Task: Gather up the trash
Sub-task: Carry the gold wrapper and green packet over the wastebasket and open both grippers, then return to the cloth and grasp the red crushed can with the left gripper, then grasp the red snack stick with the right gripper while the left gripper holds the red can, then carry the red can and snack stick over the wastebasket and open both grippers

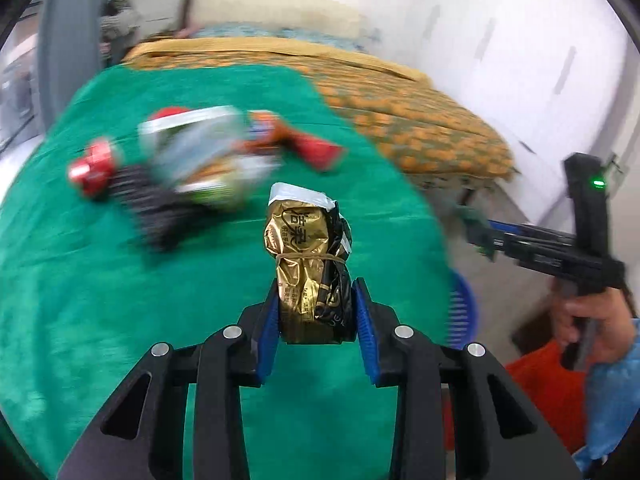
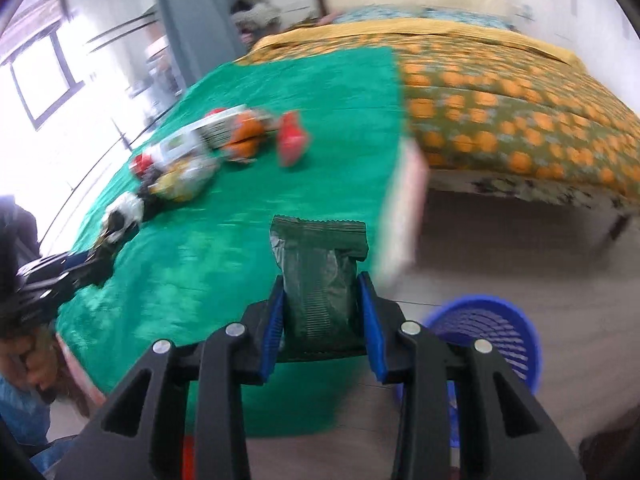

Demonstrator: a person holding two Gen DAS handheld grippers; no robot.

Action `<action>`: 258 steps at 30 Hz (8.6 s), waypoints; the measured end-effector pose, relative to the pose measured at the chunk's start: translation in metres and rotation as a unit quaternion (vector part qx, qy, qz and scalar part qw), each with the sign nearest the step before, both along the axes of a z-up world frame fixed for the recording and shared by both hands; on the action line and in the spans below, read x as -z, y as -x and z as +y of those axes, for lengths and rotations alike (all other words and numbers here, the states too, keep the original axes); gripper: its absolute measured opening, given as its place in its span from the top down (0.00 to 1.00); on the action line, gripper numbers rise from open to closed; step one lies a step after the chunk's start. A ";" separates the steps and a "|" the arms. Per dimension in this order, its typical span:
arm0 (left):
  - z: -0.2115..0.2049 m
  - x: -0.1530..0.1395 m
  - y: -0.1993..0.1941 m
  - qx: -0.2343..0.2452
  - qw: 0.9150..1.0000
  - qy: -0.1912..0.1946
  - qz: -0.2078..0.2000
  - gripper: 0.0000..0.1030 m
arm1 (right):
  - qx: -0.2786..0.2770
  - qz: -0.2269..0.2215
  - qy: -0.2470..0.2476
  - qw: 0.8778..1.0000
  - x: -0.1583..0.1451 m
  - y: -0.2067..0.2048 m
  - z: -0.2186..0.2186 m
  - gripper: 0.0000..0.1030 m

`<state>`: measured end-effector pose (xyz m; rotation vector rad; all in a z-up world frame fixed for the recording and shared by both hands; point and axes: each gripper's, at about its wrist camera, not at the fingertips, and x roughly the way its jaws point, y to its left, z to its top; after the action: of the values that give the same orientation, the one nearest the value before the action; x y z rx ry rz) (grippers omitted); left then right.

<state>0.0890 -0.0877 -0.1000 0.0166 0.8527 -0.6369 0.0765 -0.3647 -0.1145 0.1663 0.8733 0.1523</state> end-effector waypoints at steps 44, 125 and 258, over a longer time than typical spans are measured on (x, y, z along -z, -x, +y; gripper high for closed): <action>-0.185 0.030 0.042 0.089 0.995 -0.033 -0.035 0.11 | 0.209 -0.050 0.063 0.975 0.053 0.051 -0.158 0.19; 0.126 0.055 -0.070 -0.147 0.983 -0.107 -0.004 0.24 | -0.051 -0.033 0.055 0.997 0.035 -0.067 0.149 0.18; -0.223 0.031 0.039 0.138 0.989 -0.044 -0.040 0.08 | 0.261 -0.063 0.031 0.963 0.043 0.060 -0.190 0.14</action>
<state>0.0499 -0.3107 -0.1305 0.2434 0.8060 -0.8521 0.0160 -0.5549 -0.1577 0.3193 0.6820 -0.3536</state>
